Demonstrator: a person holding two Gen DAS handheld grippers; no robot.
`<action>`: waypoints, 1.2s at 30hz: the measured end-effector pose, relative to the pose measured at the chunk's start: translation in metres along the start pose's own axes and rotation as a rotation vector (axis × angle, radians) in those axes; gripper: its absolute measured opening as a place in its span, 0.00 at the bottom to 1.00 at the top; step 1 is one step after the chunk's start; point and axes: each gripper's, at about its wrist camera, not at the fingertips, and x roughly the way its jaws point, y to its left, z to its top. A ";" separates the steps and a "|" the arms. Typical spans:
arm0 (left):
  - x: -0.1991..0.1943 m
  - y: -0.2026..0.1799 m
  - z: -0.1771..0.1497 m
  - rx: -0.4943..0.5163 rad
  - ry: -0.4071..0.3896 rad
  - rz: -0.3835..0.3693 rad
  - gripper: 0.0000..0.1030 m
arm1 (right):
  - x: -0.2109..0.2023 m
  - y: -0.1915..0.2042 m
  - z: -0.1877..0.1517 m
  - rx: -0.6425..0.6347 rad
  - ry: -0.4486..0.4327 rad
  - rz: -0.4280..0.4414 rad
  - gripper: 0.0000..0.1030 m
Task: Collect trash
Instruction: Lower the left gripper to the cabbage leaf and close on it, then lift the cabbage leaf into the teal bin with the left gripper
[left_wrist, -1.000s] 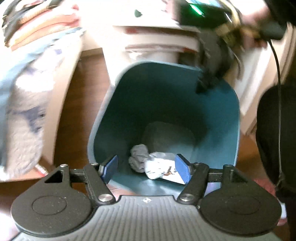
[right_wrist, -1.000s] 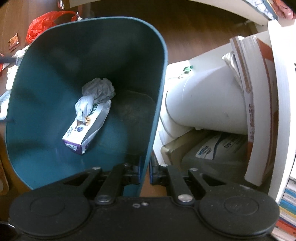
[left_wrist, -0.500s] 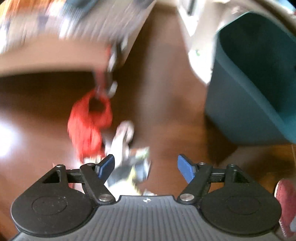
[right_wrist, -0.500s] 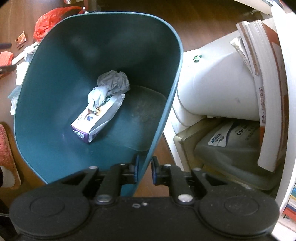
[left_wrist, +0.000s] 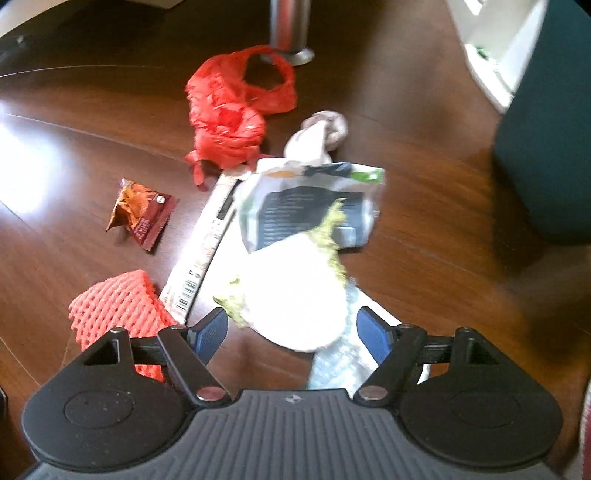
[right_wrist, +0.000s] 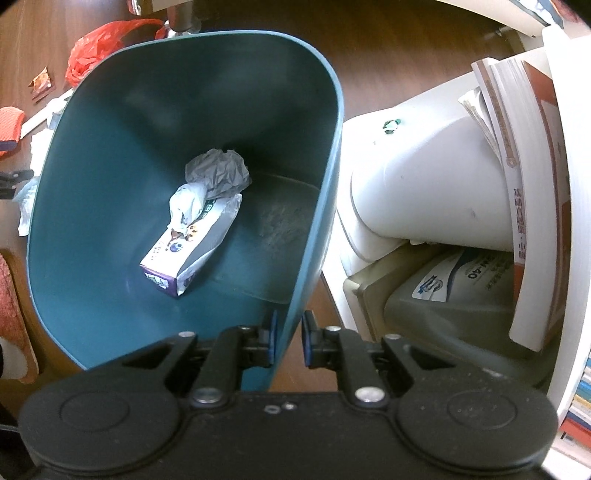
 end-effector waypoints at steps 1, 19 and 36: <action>0.006 0.000 0.002 0.000 0.006 0.004 0.74 | 0.000 -0.001 0.000 0.003 0.000 -0.001 0.12; 0.056 -0.017 0.014 -0.077 0.142 0.124 0.75 | 0.001 0.000 0.000 0.015 -0.005 -0.008 0.11; 0.013 0.060 0.014 -0.413 0.078 -0.147 0.13 | 0.000 0.002 0.000 0.012 -0.010 -0.022 0.11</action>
